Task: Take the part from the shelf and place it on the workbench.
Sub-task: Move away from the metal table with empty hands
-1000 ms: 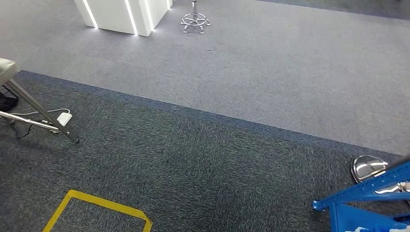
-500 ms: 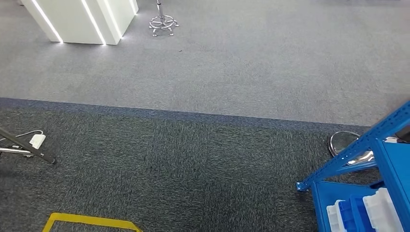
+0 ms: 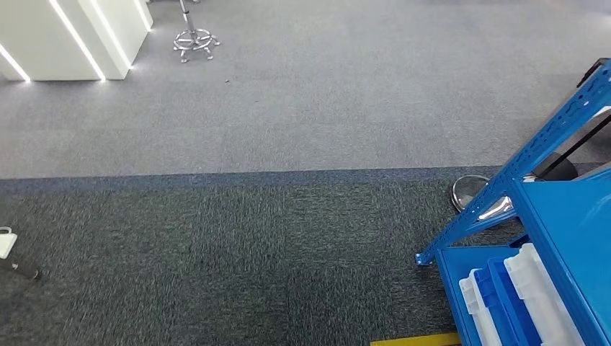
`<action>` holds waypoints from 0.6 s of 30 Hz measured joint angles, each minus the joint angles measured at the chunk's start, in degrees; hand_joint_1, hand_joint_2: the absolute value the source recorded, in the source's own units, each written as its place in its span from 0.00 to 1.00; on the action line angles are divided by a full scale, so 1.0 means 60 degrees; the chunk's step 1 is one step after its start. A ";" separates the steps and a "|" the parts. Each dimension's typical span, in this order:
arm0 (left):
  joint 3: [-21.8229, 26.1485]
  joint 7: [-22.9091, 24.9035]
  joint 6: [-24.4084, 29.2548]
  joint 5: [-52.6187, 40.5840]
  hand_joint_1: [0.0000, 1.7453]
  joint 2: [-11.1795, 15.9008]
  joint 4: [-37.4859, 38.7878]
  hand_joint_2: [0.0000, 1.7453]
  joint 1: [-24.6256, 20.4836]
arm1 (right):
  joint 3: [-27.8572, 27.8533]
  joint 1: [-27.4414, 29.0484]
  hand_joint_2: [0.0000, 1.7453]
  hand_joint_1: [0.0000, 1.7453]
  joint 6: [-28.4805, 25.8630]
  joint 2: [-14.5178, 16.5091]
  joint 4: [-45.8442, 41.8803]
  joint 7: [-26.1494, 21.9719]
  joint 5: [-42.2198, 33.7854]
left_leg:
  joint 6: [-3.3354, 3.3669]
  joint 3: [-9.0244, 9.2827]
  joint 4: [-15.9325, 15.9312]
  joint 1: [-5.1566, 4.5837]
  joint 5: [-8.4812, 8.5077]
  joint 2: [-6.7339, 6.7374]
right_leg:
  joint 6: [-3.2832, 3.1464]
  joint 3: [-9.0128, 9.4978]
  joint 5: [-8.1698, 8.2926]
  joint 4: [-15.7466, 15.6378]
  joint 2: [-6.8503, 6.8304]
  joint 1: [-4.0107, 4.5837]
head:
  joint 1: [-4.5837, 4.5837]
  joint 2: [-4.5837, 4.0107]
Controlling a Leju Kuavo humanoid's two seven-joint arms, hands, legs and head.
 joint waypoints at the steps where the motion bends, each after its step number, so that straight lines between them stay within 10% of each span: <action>1: 0.0001 0.0001 0.0000 0.0000 0.00 0.0000 0.0000 0.00 0.0010 | 0.0007 -0.0008 0.00 0.00 0.0014 -0.0001 0.0000 0.0000 0.0012 | 0.0019 -0.0016 0.0004 -0.0018 0.0001 0.0132 | 0.0032 -0.0261 -0.0290 0.0576 -0.0123 -0.0029 | 0.0007 0.0000; 4: 0.0002 -0.0003 0.0000 0.0000 0.00 -0.0002 0.0000 0.00 0.0017 | 0.0054 -0.0002 0.00 0.00 0.0067 -0.0002 0.0000 -0.0001 0.0074 | -0.0012 -0.0041 0.0046 -0.0034 -0.0037 0.0509 | 0.0126 -0.0385 -0.0288 0.1024 -0.0291 -0.0128 | 0.0009 0.0000; 8: 0.0002 -0.0012 0.0000 0.0000 0.00 -0.0015 0.0000 0.00 0.0010 | 0.0101 -0.0017 0.00 0.00 0.0095 -0.0012 0.0000 -0.0063 0.0134 | -0.0199 -0.0041 0.0214 -0.0055 -0.0200 0.0877 | 0.0069 0.0692 0.0509 -0.0977 -0.0920 -0.0113 | 0.0006 0.0000; 11: 0.0000 -0.0057 0.0000 0.0000 0.00 -0.0015 0.0000 0.00 -0.0024 | 0.0122 -0.0007 0.00 0.00 0.0103 -0.0012 0.0000 -0.0094 0.0144 | -0.0367 0.0027 0.0248 -0.0065 -0.0274 0.1063 | -0.0098 0.0739 0.0528 -0.1134 -0.0800 -0.0050 | 0.0003 0.0000; 14: 0.0000 -0.0132 0.0000 0.0000 0.00 -0.0015 0.0000 0.00 -0.0031 | 0.0124 -0.0011 0.00 0.00 0.0096 -0.0014 0.0000 -0.0092 0.0144 | -0.0520 -0.0182 0.0848 0.0022 -0.0740 0.0569 | -0.0278 0.0737 0.0611 -0.1218 -0.0533 -0.0085 | 0.0001 0.0000; 18: 0.0000 -0.0167 -0.0004 0.0000 0.00 -0.0025 0.0000 0.00 0.0036 | 0.0128 -0.0034 0.00 0.00 0.0086 -0.0013 0.0000 -0.0069 0.0144 | -0.0569 -0.1212 0.3019 0.0046 -0.1652 0.0104 | -0.0367 0.0685 0.0652 -0.1205 -0.0097 -0.0056 | 0.0000 0.0000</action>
